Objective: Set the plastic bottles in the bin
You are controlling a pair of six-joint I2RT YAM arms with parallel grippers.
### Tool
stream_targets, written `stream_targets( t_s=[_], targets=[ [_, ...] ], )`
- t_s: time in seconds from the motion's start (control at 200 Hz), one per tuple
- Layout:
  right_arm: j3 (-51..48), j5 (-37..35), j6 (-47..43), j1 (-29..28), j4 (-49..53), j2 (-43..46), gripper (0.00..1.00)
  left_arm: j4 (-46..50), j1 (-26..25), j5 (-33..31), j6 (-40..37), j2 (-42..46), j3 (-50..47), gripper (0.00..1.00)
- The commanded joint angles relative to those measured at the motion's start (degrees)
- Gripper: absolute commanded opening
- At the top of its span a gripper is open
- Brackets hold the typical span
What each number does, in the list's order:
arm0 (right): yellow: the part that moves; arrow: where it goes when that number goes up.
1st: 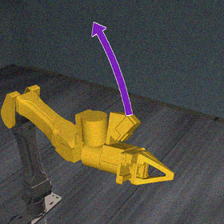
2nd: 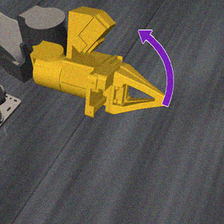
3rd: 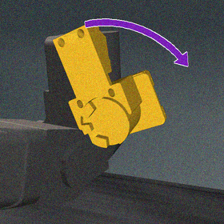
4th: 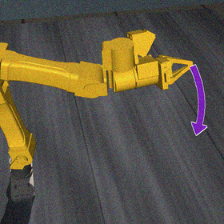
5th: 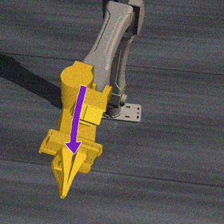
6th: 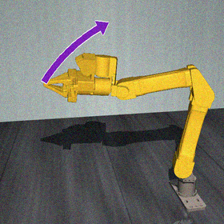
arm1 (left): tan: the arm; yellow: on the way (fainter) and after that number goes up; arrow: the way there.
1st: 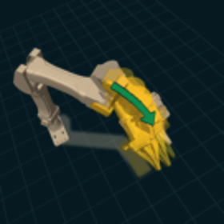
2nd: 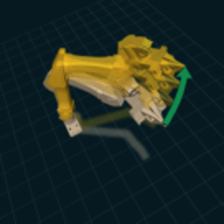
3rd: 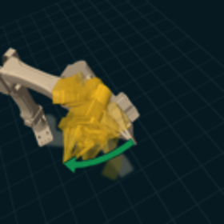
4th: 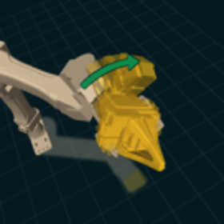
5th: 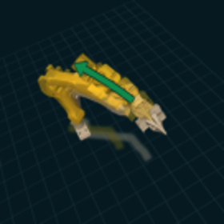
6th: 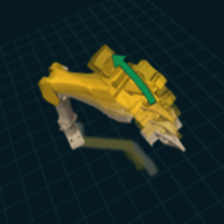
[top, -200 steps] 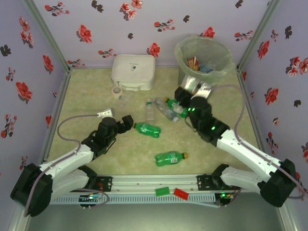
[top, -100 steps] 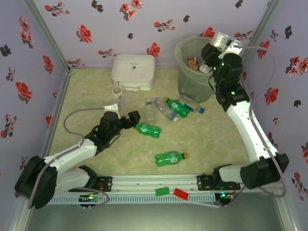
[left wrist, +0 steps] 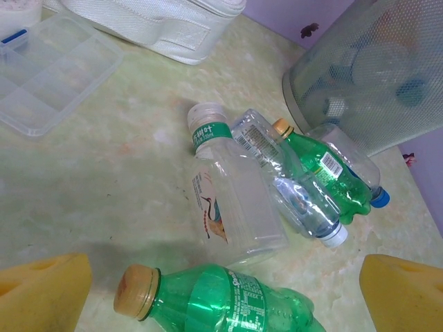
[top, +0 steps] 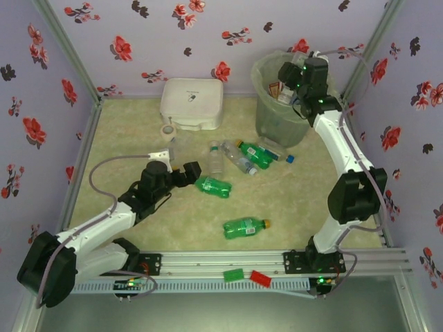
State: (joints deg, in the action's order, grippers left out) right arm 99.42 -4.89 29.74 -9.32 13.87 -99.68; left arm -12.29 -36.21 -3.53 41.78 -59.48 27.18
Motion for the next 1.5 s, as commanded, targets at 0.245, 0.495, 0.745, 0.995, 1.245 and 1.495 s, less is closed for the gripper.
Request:
stream_targets(
  t_s=[0.245,0.495,0.745,0.995,1.245,1.495],
  targets=[
    [5.2,2.3,-0.7,0.8,6.7,5.8,1.00,1.5,0.3,1.5,-2.0,2.7,0.2,1.00],
    [-3.2,7.8,-1.7,-0.8,10.8,15.1,1.00,-0.7,-0.2,3.5,-2.5,1.6,1.5,1.00],
    [-22.3,8.2,-0.6,-8.5,9.1,29.0,1.00,1.4,-4.4,9.4,-8.7,-0.8,5.1,1.00],
    [-47.2,7.5,9.3,-13.1,2.8,40.5,1.00,14.0,-14.3,13.5,-19.3,-5.7,12.8,1.00],
    [-62.7,3.9,15.6,-13.2,1.8,46.1,1.00,25.9,-24.0,13.4,-24.5,-10.3,16.6,1.00],
    [-64.3,1.7,15.5,-13.1,0.7,46.5,1.00,34.8,-30.6,10.0,-30.9,-19.2,24.0,1.00]
  ],
)
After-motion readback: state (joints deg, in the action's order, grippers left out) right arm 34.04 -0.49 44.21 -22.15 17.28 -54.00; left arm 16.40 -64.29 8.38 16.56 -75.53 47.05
